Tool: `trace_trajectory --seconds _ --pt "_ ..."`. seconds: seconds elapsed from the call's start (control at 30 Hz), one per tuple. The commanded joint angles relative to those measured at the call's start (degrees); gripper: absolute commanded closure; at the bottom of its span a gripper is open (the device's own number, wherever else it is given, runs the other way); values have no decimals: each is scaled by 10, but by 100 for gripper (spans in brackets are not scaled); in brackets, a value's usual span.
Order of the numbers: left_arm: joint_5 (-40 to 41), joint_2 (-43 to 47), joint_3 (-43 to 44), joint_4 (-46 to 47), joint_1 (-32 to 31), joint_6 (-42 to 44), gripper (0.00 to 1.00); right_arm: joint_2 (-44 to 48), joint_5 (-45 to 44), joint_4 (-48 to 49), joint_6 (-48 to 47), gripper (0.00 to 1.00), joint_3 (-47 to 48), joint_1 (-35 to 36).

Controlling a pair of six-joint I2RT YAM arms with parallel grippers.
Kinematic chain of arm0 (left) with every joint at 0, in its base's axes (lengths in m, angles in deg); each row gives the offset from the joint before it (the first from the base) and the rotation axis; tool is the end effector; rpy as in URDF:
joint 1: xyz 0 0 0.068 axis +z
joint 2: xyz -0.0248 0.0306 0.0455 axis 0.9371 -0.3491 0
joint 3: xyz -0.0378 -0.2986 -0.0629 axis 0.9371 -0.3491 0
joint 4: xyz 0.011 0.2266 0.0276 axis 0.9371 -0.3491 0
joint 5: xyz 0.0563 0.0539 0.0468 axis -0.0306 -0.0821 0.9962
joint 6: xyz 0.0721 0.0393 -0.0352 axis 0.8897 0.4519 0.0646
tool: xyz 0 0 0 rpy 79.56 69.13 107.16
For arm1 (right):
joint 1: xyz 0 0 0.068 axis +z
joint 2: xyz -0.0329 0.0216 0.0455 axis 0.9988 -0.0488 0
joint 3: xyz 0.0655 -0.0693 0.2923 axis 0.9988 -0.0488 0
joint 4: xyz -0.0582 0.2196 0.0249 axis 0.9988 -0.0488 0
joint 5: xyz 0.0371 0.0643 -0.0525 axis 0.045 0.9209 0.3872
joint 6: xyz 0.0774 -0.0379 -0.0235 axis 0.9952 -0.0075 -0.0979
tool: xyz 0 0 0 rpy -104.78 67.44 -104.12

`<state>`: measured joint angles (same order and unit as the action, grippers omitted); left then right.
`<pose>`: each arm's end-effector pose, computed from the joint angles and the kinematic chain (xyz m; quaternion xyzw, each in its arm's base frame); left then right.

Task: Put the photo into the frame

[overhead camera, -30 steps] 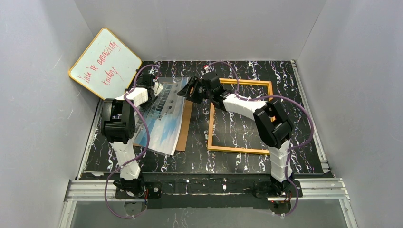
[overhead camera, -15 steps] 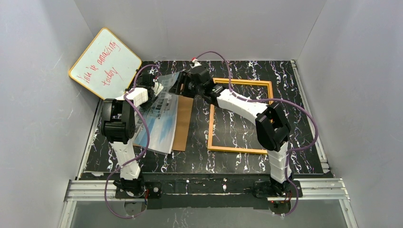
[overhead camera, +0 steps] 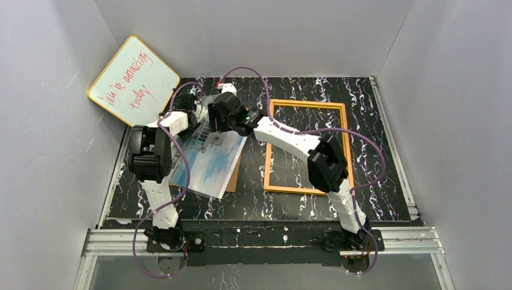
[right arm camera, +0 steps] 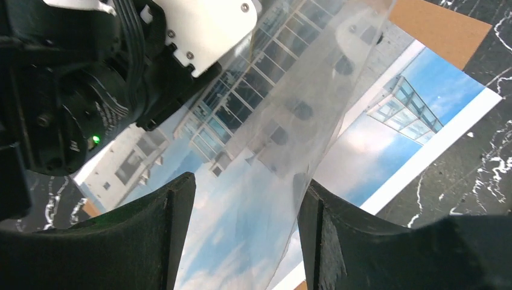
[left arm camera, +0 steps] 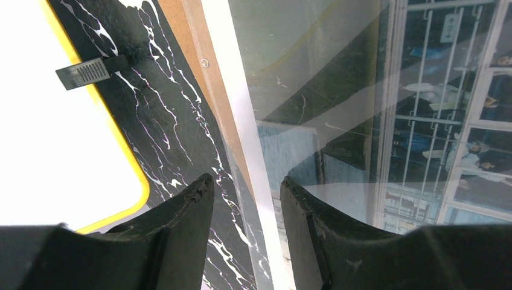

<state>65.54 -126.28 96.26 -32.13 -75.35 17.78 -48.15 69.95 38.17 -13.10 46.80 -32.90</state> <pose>0.4246 -0.0118 0.1789 0.2740 0.9008 0.2549 0.2202 0.3313 0.4283 0.3010 -0.1065 0.8568 0.2609 0.4317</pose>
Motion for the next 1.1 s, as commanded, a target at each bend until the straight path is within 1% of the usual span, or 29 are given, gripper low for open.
trace_trajectory --seconds 0.0,0.13,0.23,0.27,0.33,0.37,0.4,0.43,0.5,0.6,0.63,0.67,0.7,0.77,0.87,0.93,1.07 --pt "-119 -58 -47 -109 -4 -35 55 0 -29 -2 -29 30 24 11" --pt "-117 -57 -46 -110 -4 -36 55 19 6 47 -4 30 -29 7" --pt "-117 -55 -45 -112 -4 -34 55 38 59 104 51 34 -92 -12" --pt "-116 -55 -45 -113 -4 -34 55 45 82 135 73 38 -116 -23" --pt "-116 -53 -45 -113 -3 -34 55 61 131 197 118 52 -172 -46" --pt "-116 -53 -45 -114 -3 -33 56 69 162 233 140 58 -200 -58" --pt "-116 -53 -44 -115 -3 -34 56 76 184 262 167 62 -235 -68" --pt "-116 -53 -43 -116 -3 -34 56 82 201 290 182 63 -255 -78" --pt "-115 -52 -40 -119 -3 -34 56 90 228 328 200 69 -282 -92" --pt "-117 -48 -24 -134 -1 -35 54 102 262 353 222 90 -298 -115" --pt "-119 -44 -14 -142 2 -37 52 107 272 364 229 95 -305 -122" --pt "-125 -41 -2 -151 4 -40 50 113 284 380 237 99 -314 -129" --pt "-132 -36 15 -165 9 -45 47 120 293 391 243 99 -320 -139" --pt "-149 -27 57 -202 16 -52 37 135 309 386 243 99 -322 -151" --pt "-167 2 116 -250 20 -56 11 171 316 358 232 99 -332 -172" --pt "-184 20 152 -274 20 -53 3 202 321 327 224 99 -346 -192" --pt "-204 31 213 -322 16 -59 2 271 331 221 190 99 -374 -245"
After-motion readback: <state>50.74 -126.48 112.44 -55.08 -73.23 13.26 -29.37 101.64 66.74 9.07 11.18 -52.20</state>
